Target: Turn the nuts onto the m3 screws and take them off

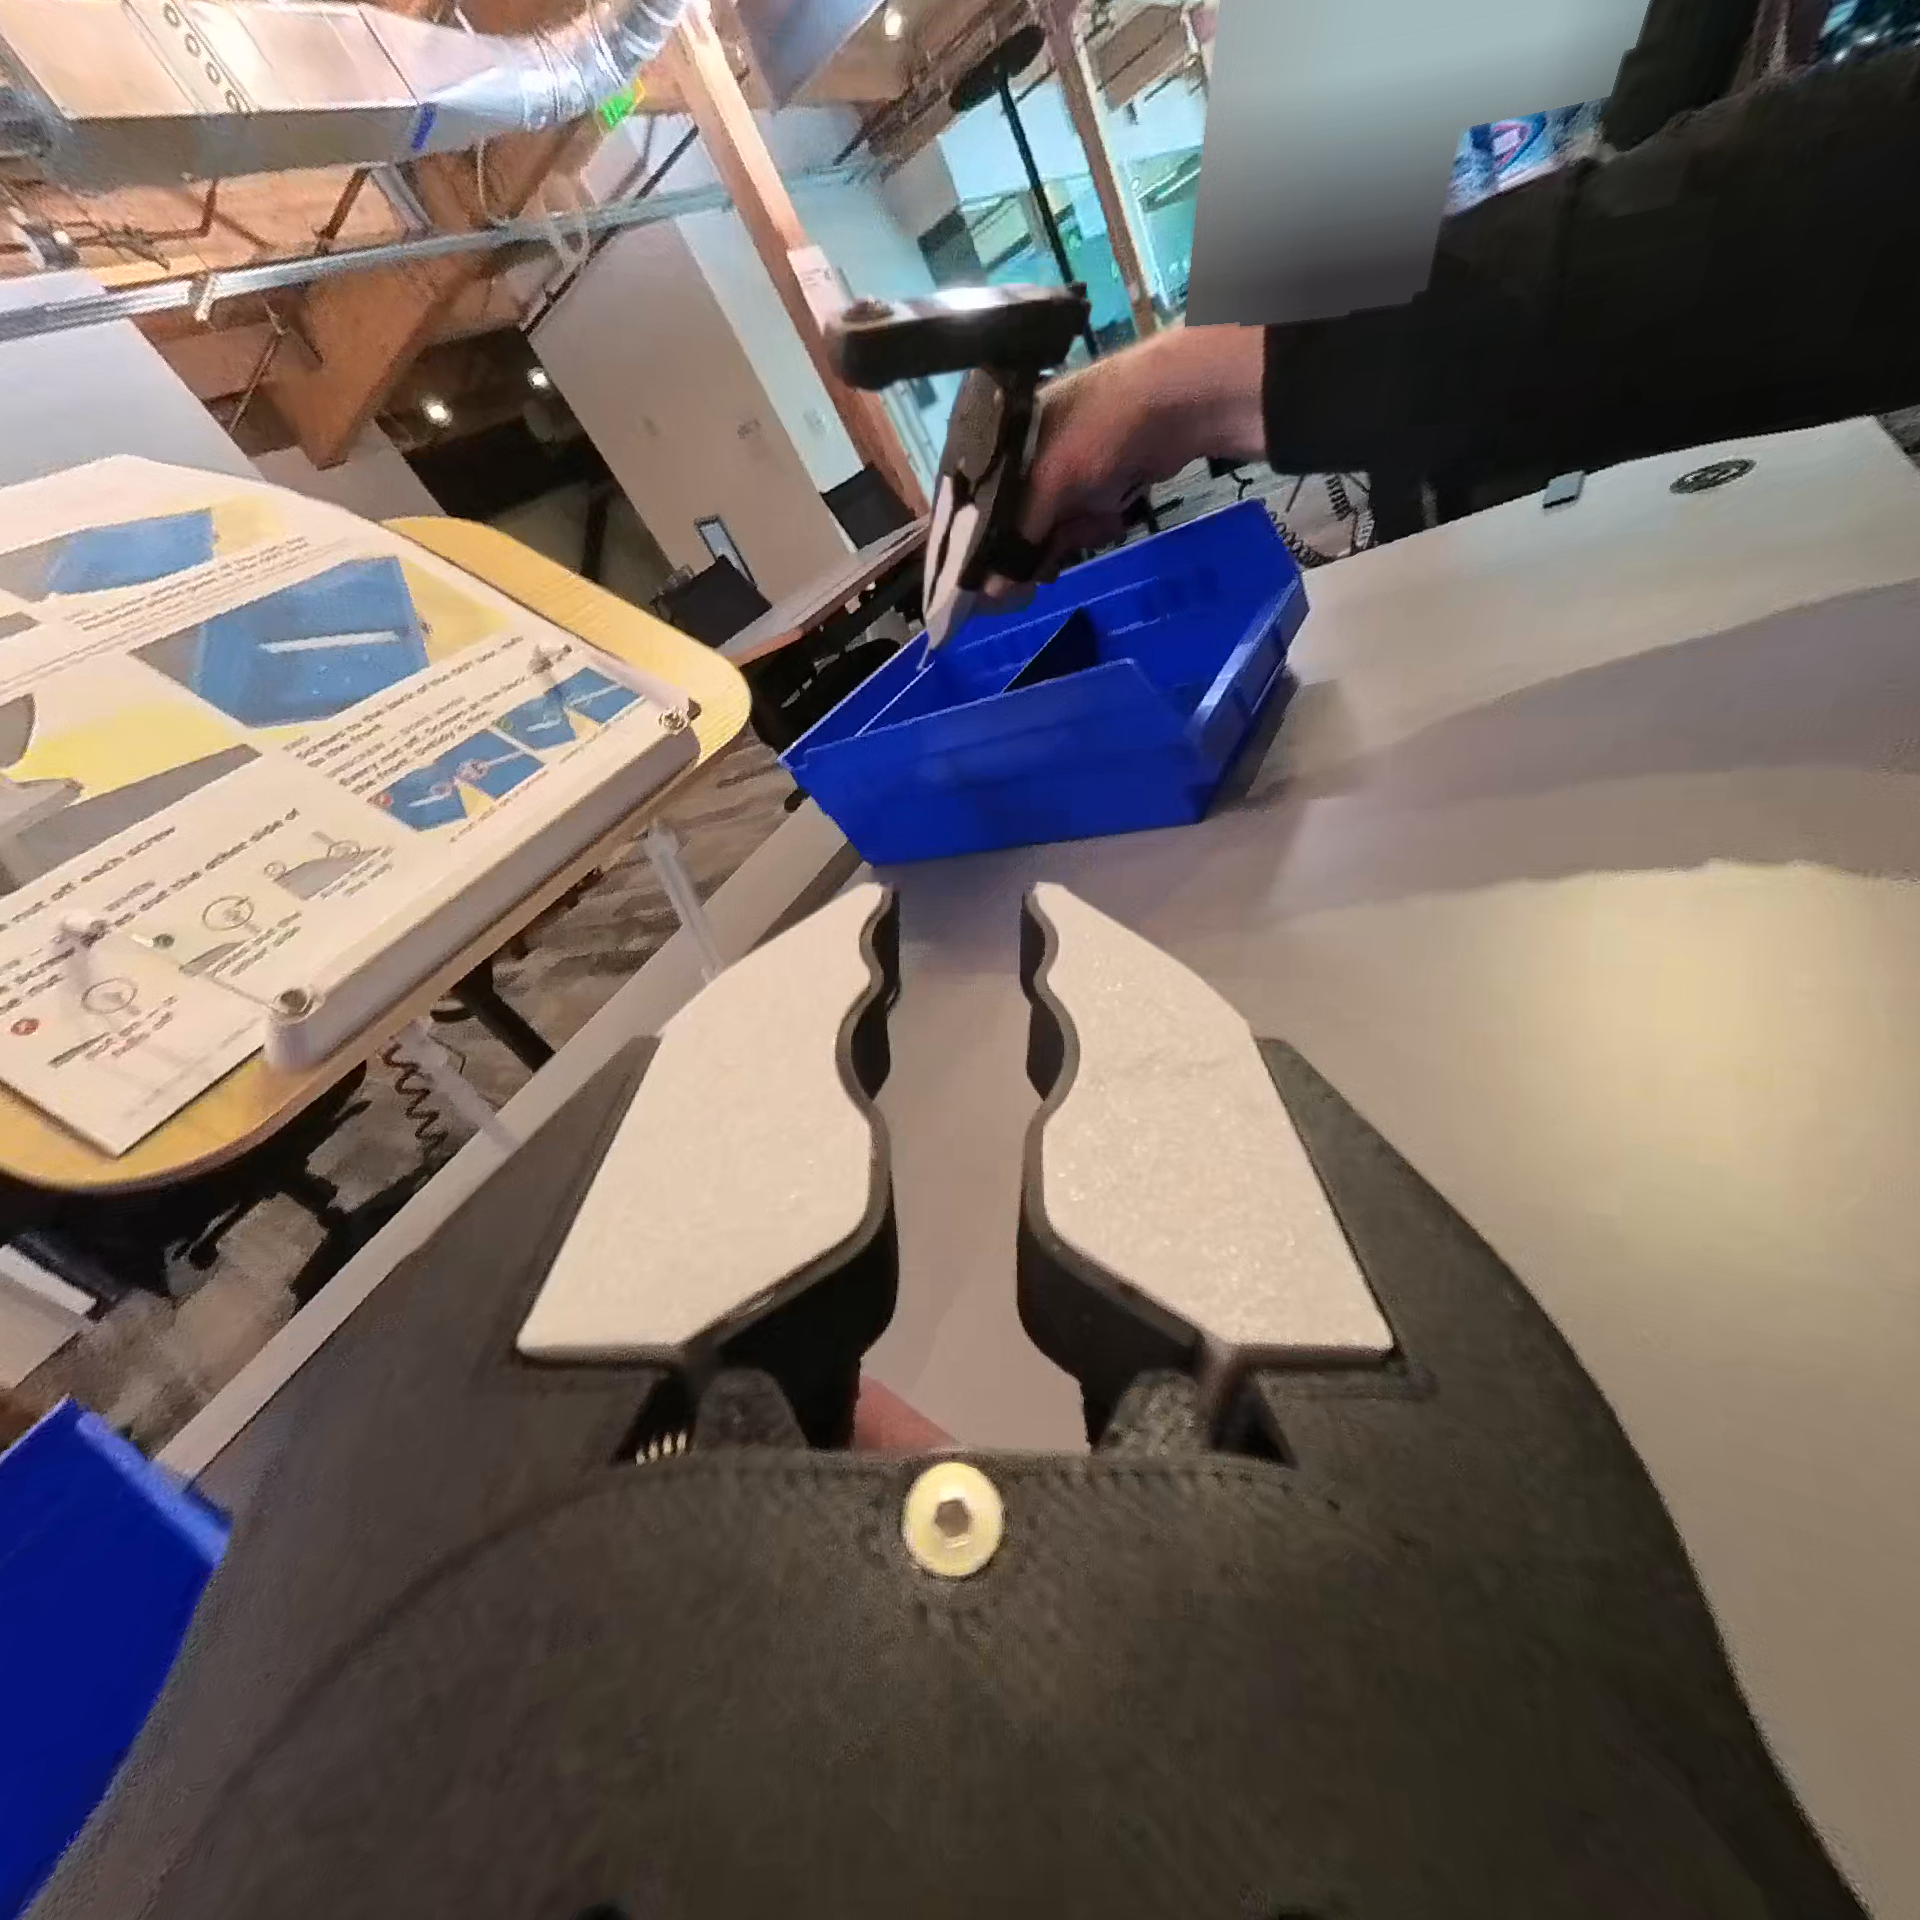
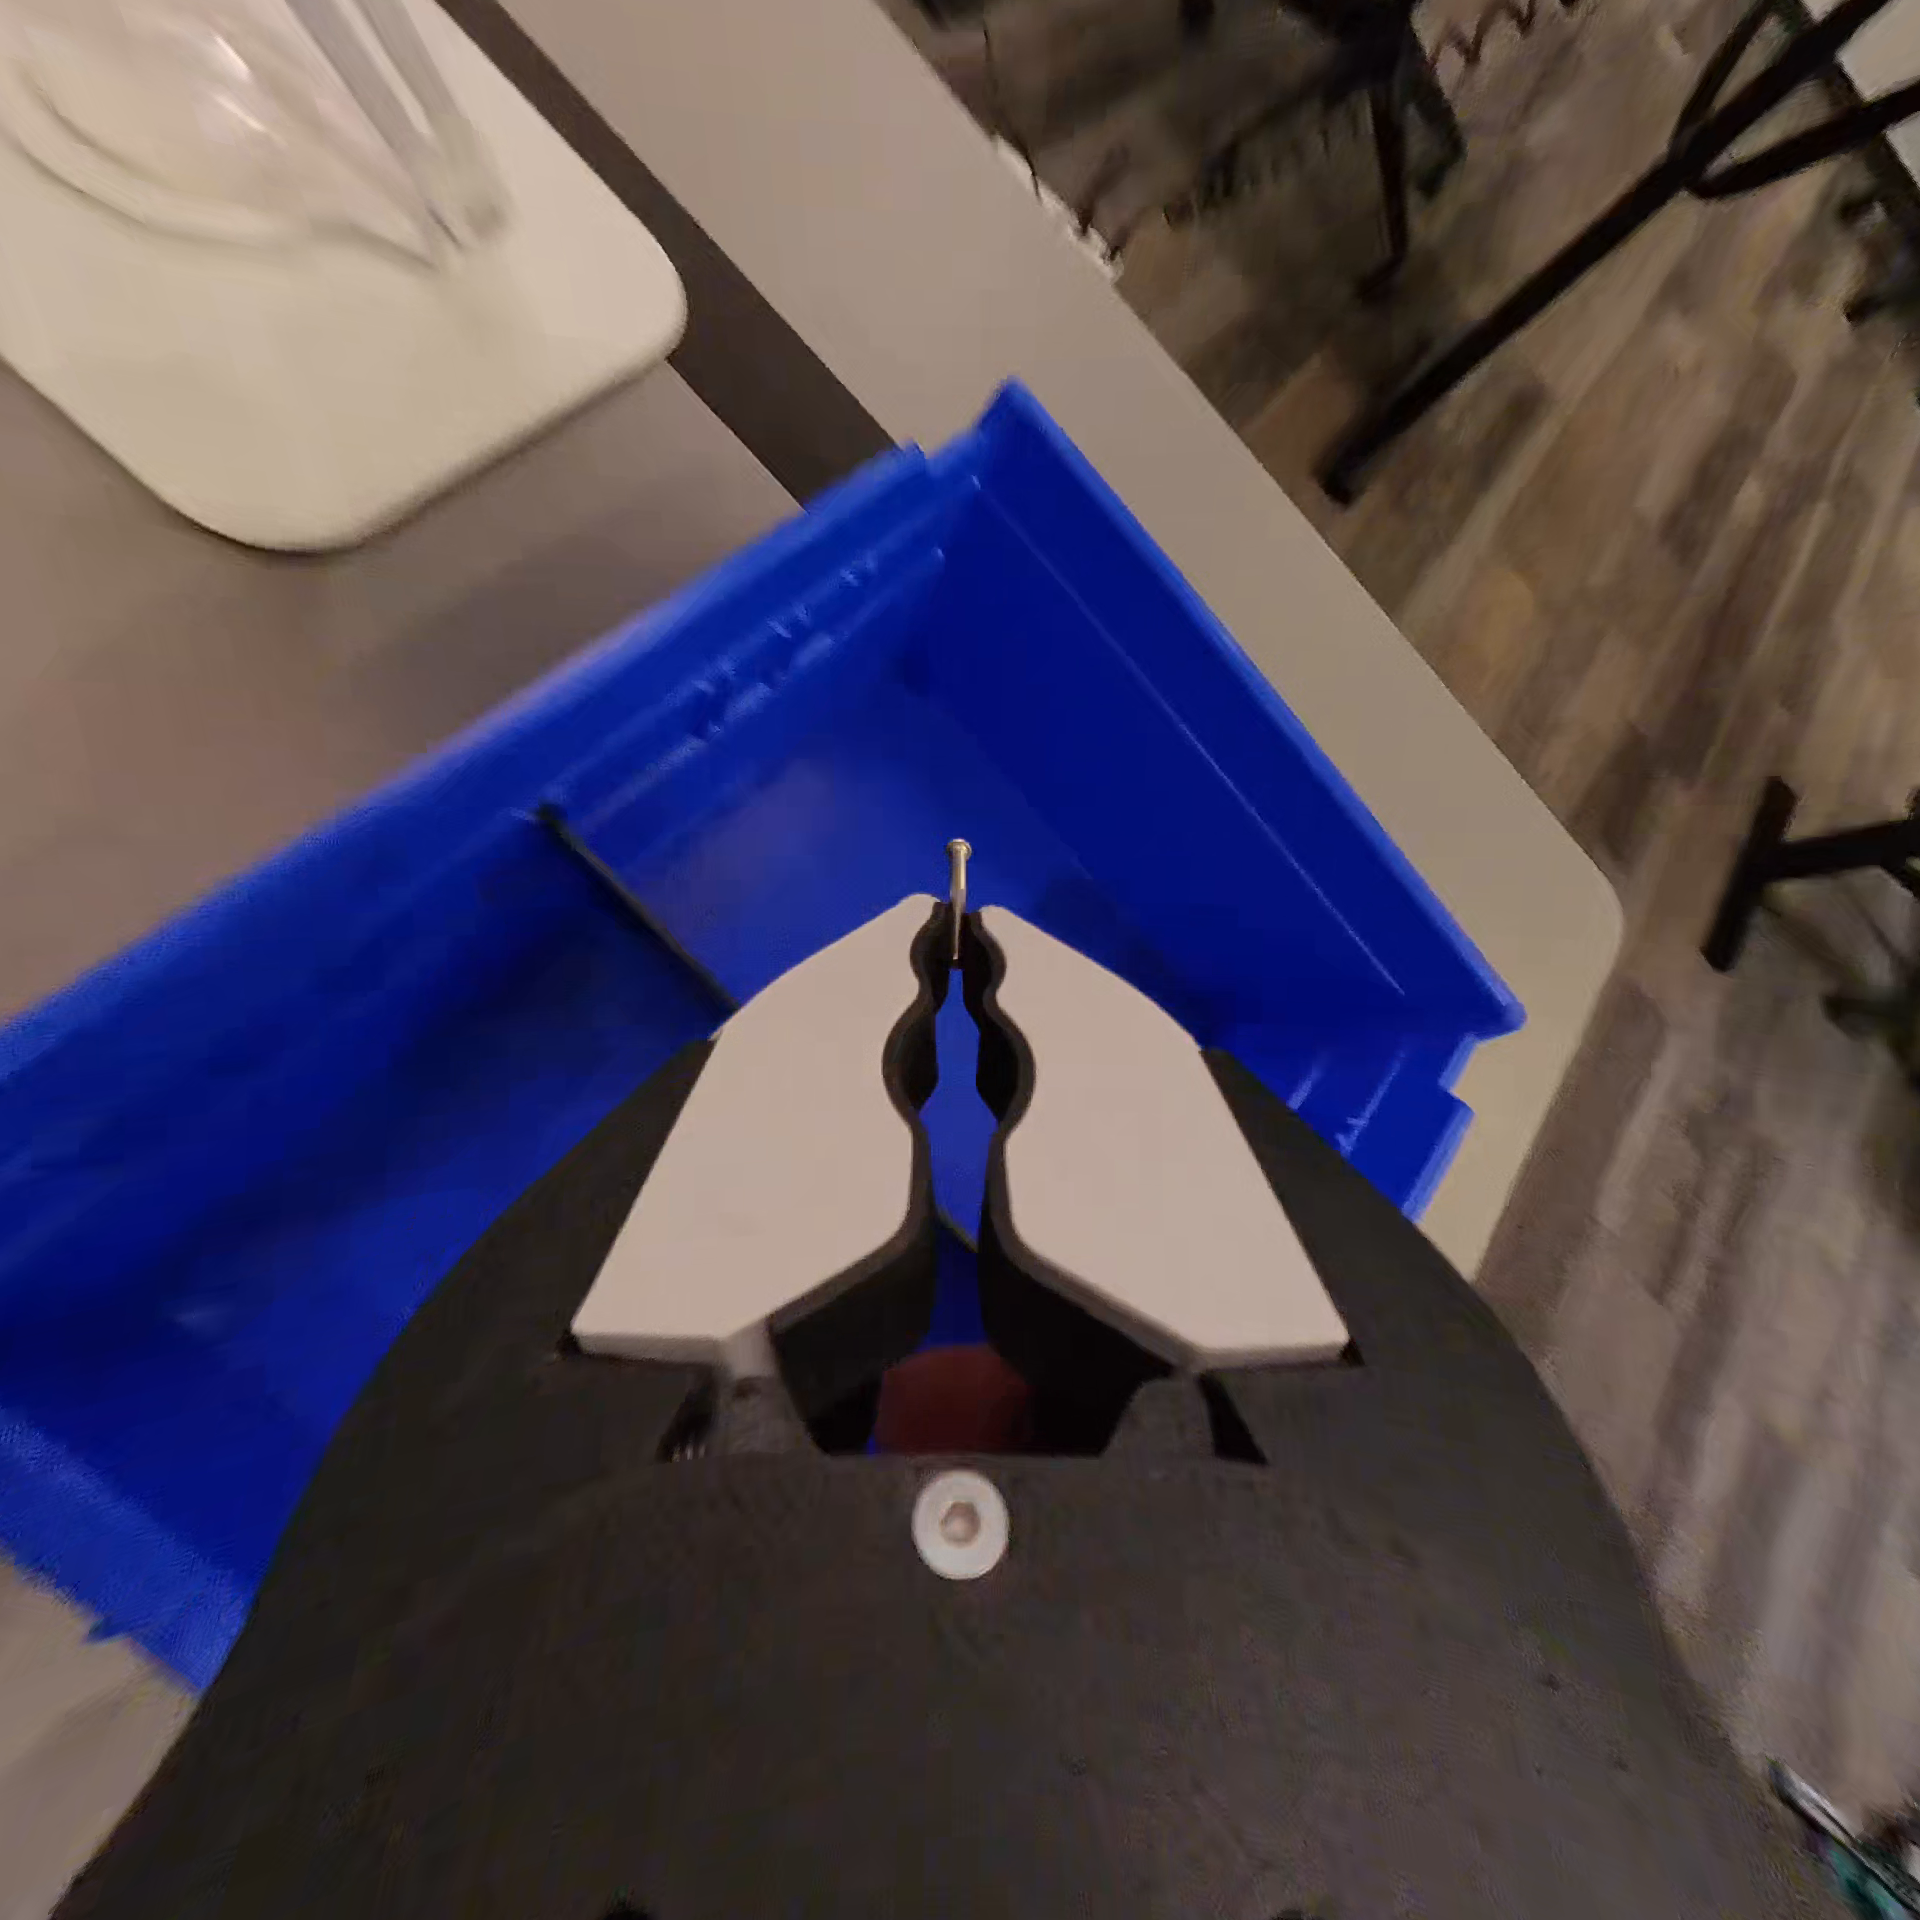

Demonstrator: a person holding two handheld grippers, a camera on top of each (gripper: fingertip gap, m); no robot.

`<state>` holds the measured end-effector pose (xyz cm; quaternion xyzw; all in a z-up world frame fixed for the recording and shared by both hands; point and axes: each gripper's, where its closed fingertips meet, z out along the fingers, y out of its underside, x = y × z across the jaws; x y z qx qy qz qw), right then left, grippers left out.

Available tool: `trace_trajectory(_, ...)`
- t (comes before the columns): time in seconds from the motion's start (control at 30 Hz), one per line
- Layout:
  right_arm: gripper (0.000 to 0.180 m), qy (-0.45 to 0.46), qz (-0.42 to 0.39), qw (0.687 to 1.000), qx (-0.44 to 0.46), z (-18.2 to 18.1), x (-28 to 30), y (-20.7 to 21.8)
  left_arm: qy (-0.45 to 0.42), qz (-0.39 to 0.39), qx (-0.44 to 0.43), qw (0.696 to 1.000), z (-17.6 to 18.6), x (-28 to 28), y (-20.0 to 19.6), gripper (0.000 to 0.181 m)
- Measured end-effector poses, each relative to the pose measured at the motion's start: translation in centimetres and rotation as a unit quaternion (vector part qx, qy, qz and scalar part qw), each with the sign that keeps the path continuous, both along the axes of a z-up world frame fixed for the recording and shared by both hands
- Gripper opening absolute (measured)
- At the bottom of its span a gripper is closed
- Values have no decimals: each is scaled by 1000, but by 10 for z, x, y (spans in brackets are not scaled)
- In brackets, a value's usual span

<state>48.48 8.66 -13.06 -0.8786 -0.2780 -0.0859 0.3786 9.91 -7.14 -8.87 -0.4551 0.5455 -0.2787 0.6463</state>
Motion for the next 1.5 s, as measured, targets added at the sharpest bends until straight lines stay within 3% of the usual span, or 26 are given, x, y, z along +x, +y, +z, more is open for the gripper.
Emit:
trace_trajectory(0.27, 5, 4, -18, 995, -93, -43, 10, 13, 12, 68, -6, 998, -2, -40, 27, 24)
trace_trajectory(0.33, 24, 9, -19, 995, -100, -46, 9, 15, 26, 101, 2, 995, -1, -56, 38, 26)
trace_trajectory(0.5, 24, 7, -27, 997, -69, -36, 12, 16, 98, 202, 23, 974, 11, -115, 80, 26)
trace_trajectory(0.57, 19, -3, -23, 999, -35, -22, 8, 11, 164, 261, 41, 950, 13, -148, 112, 26)
trace_trajectory(0.63, 19, 3, -10, 1000, 9, -2, -6, 2, 225, 290, 4, 930, -1, -174, 147, 25)
trace_trajectory(0.73, 15, -10, 8, 998, 61, 25, -26, -19, 344, 302, -90, 885, -46, -203, 189, 29)
trace_trajectory(0.8, 15, -4, 22, 996, 87, 39, -42, -35, 408, 313, -102, 852, -66, -211, 207, 28)
trace_trajectory(0.87, 13, -10, 36, 994, 104, 47, -56, -50, 474, 298, -158, 814, -93, -216, 213, 30)
trace_trajectory(0.93, 13, -3, 57, 992, 116, 52, -73, -62, 521, 310, -161, 779, -106, -228, 231, 29)
trace_trajectory(1.0, 11, -4, 75, 989, 129, 57, -87, -73, 556, 300, -229, 740, -124, -238, 234, 33)
trace_trajectory(1.07, 11, -1, 89, 987, 134, 59, -100, -81, 607, 296, -266, 687, -139, -253, 234, 33)
trace_trajectory(1.17, 11, 2, 109, 984, 140, 59, -114, -91, 659, 284, -281, 637, -152, -264, 238, 34)
trace_trajectory(1.33, 10, 5, 124, 980, 157, 65, -124, -99, 691, 259, -298, 605, -158, -265, 242, 16)
trace_trajectory(1.5, 8, 17, 136, 976, 170, 71, -131, -106, 690, 257, -318, 597, -158, -266, 242, 4)
